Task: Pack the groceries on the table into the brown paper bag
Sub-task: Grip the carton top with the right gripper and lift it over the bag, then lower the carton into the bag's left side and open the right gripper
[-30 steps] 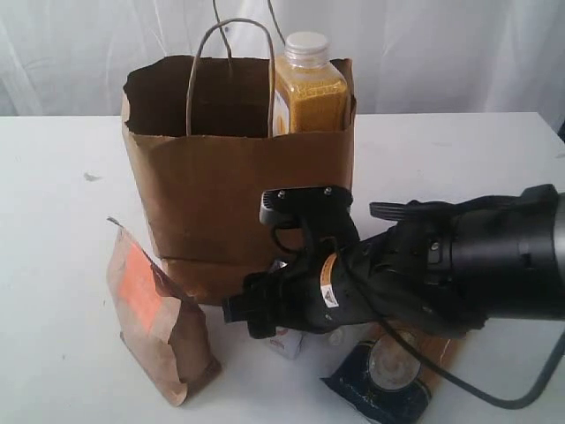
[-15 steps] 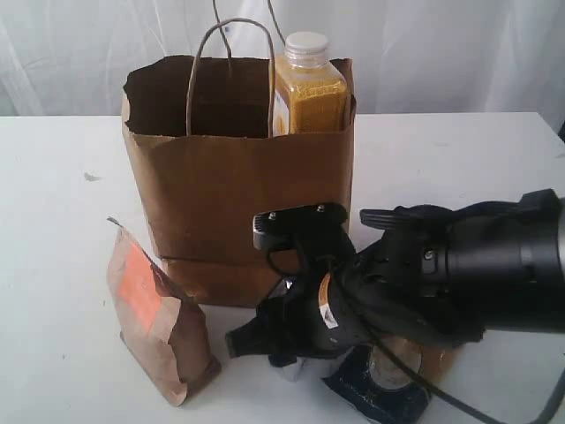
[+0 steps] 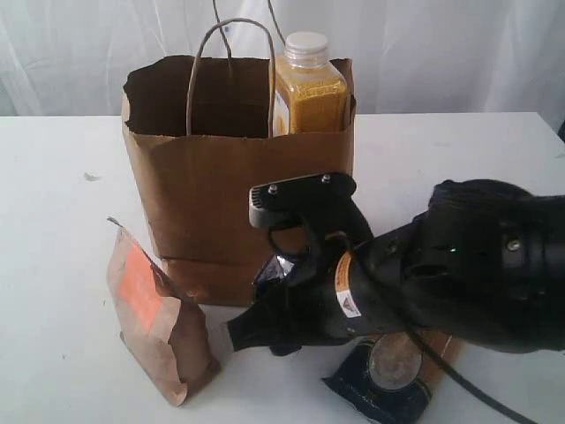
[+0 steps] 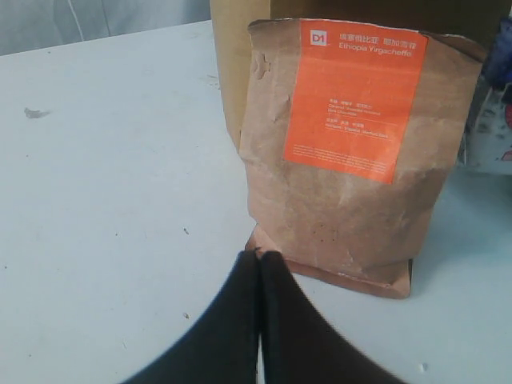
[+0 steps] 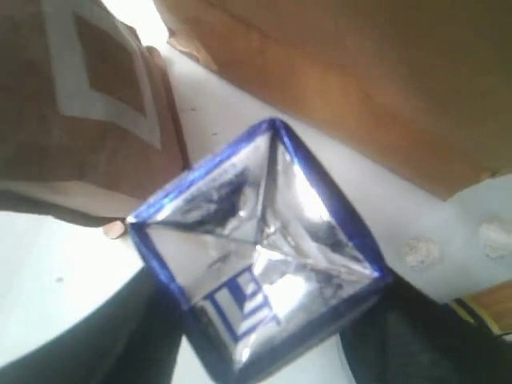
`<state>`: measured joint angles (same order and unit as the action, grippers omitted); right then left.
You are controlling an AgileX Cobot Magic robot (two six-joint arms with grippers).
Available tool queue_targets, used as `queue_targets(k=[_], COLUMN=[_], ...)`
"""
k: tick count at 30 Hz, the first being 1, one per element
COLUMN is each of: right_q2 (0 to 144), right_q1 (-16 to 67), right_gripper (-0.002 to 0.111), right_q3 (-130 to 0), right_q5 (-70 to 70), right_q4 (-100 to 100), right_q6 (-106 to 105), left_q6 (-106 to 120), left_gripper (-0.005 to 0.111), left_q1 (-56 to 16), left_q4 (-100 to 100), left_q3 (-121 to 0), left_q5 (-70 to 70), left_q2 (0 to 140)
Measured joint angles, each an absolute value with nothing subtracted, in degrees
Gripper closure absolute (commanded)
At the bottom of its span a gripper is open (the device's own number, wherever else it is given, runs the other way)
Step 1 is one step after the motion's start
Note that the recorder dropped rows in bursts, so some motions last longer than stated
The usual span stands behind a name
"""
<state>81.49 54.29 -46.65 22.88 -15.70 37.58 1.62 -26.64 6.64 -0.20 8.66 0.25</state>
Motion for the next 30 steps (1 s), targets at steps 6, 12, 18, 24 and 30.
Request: queue_targets(k=[6, 12, 18, 24, 30], right_q2=[75.1, 73.6, 75.8, 80.9, 86.8], right_q1=[57.9, 63.7, 65.1, 65.1, 65.0], right_gripper=[0.108, 0.108, 0.108, 0.108, 0.108], right_q3=[-51.5, -62.3, -74.9, -87.3, -97.7], right_q5=[29.7, 37.2, 39.0, 41.2, 45.3], right_q4=[-15.7, -15.7, -16.4, -20.4, -29.2], right_q6=[31.4, 26.5, 24.4, 22.7, 22.4], left_q6=[1.6, 1.6, 1.6, 1.6, 1.6], left_gripper=[0.107, 0.107, 0.107, 0.107, 0.107], left_q1=[-26.6, -26.6, -26.6, -26.6, -26.6], left_q4=[6.6, 6.6, 6.6, 6.6, 6.6], left_q3=[-0.2, -0.2, -0.2, -0.2, -0.2], left_q5=[8.7, 8.7, 8.7, 8.7, 8.7], left_q2=[0.3, 0.3, 0.3, 0.3, 0.3])
